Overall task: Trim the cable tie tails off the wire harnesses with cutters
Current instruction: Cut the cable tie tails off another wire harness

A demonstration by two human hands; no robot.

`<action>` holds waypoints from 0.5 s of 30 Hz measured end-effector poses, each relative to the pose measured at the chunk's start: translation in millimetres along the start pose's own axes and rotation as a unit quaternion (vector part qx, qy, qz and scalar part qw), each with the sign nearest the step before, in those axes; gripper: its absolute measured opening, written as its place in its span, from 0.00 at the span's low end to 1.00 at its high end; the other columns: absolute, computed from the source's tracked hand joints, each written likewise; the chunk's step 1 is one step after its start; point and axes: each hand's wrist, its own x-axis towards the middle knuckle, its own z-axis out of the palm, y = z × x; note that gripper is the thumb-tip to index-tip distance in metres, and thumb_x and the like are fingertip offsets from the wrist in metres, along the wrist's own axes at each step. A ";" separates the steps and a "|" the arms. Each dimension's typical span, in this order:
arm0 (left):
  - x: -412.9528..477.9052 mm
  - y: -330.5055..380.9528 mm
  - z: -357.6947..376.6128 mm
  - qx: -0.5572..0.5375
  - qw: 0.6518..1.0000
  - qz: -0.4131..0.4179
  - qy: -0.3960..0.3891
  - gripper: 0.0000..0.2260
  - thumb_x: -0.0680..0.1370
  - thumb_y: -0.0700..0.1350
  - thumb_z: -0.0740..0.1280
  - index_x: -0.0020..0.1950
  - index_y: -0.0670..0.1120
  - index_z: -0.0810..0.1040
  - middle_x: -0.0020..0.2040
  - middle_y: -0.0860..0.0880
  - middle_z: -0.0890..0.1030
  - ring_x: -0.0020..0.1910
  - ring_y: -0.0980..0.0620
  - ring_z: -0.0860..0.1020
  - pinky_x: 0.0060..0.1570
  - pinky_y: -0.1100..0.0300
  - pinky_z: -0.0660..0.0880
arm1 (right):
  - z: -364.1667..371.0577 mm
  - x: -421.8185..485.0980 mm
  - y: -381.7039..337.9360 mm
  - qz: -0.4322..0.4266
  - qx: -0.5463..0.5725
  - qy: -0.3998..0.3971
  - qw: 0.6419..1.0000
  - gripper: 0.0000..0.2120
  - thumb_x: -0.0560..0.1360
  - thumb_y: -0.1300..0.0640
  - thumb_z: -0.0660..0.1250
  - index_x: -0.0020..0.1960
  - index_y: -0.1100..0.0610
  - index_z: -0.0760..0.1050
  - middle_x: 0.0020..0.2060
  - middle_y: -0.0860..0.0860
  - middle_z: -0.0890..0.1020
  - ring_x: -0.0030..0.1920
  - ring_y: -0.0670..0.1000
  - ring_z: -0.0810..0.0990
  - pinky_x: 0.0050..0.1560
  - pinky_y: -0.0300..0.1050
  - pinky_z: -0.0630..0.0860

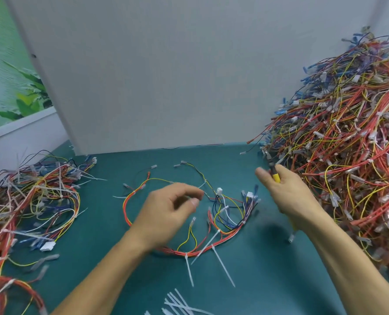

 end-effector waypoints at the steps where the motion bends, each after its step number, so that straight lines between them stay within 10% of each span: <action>1: -1.1 7.4 7.6 0.061 0.996 0.051 -0.028 0.07 0.75 0.41 0.67 0.48 0.49 0.83 0.44 0.55 0.83 0.43 0.58 0.80 0.48 0.65 0.75 | 0.0 -0.1 1.1 0.018 -0.039 -0.007 0.999 0.17 0.73 0.38 0.67 0.44 0.52 0.69 0.35 0.50 0.76 0.37 0.53 0.74 0.36 0.47 0.68; 5: 0.2 21.6 47.7 0.208 0.949 0.198 -0.129 0.09 0.77 0.42 0.64 0.54 0.43 0.81 0.48 0.47 0.81 0.49 0.50 0.76 0.53 0.63 0.71 | 2.5 -3.1 2.8 0.062 -0.093 -0.095 0.989 0.18 0.68 0.51 0.72 0.45 0.56 0.65 0.35 0.51 0.70 0.33 0.51 0.67 0.34 0.47 0.62; 9: 5.3 27.9 74.5 0.333 0.917 0.143 -0.168 0.11 0.80 0.45 0.59 0.59 0.43 0.75 0.57 0.46 0.75 0.58 0.46 0.70 0.58 0.49 0.72 | 6.7 -3.4 1.2 0.014 -0.092 -0.134 0.987 0.13 0.67 0.59 0.69 0.51 0.58 0.71 0.37 0.55 0.75 0.35 0.54 0.72 0.37 0.48 0.67; 15: -24.8 56.4 86.1 0.396 0.841 0.293 -0.224 0.12 0.72 0.41 0.58 0.48 0.50 0.79 0.47 0.53 0.80 0.42 0.50 0.74 0.39 0.58 0.74 | 0.2 -2.1 5.6 -0.082 -0.101 -0.137 0.982 0.09 0.68 0.65 0.69 0.43 0.52 0.76 0.36 0.45 0.81 0.38 0.47 0.79 0.40 0.44 0.75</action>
